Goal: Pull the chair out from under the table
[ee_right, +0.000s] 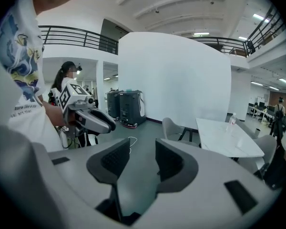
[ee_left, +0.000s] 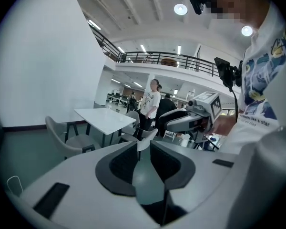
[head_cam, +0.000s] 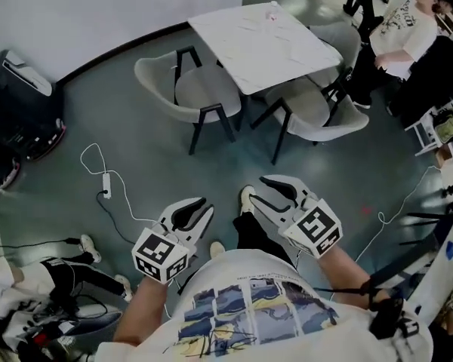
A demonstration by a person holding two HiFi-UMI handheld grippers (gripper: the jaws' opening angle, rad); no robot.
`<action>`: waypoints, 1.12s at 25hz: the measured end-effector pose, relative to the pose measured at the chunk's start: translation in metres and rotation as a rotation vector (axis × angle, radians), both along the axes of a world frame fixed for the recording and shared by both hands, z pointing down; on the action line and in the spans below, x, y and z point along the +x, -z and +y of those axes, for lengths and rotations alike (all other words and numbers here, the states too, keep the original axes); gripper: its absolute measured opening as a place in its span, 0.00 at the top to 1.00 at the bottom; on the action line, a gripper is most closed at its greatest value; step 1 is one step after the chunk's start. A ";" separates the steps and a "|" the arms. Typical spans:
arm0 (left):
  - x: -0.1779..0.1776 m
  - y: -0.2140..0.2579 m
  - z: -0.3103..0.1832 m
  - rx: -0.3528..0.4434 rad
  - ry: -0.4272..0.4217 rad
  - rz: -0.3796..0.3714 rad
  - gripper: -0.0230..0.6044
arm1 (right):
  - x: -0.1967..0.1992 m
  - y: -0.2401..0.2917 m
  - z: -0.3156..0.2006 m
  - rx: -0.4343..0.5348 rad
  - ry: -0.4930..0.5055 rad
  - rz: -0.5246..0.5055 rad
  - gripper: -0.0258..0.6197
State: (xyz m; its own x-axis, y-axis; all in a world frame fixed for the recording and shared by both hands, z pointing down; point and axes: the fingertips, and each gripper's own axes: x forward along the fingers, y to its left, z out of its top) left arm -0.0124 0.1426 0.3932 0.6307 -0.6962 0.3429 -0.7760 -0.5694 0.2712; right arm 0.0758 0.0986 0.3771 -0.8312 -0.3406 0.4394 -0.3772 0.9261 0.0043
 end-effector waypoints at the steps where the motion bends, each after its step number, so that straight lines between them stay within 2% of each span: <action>1: 0.000 -0.005 -0.012 -0.012 0.017 -0.004 0.85 | 0.002 -0.004 -0.014 -0.005 0.004 -0.010 0.73; 5: 0.015 -0.022 -0.061 -0.062 0.077 0.004 0.84 | 0.026 -0.015 -0.071 -0.007 0.008 -0.054 0.73; 11: -0.014 -0.030 -0.184 -0.121 0.176 -0.066 0.83 | 0.022 -0.007 -0.198 0.008 0.030 -0.105 0.73; 16: -0.039 -0.047 -0.266 -0.168 0.261 -0.133 0.79 | 0.035 -0.021 -0.267 -0.019 0.040 -0.114 0.73; 22: -0.115 -0.079 -0.336 -0.249 0.362 -0.210 0.74 | 0.025 -0.038 -0.321 -0.074 0.003 -0.114 0.73; 28: -0.236 -0.130 -0.414 -0.334 0.475 -0.261 0.68 | -0.013 -0.044 -0.369 -0.076 -0.070 -0.062 0.73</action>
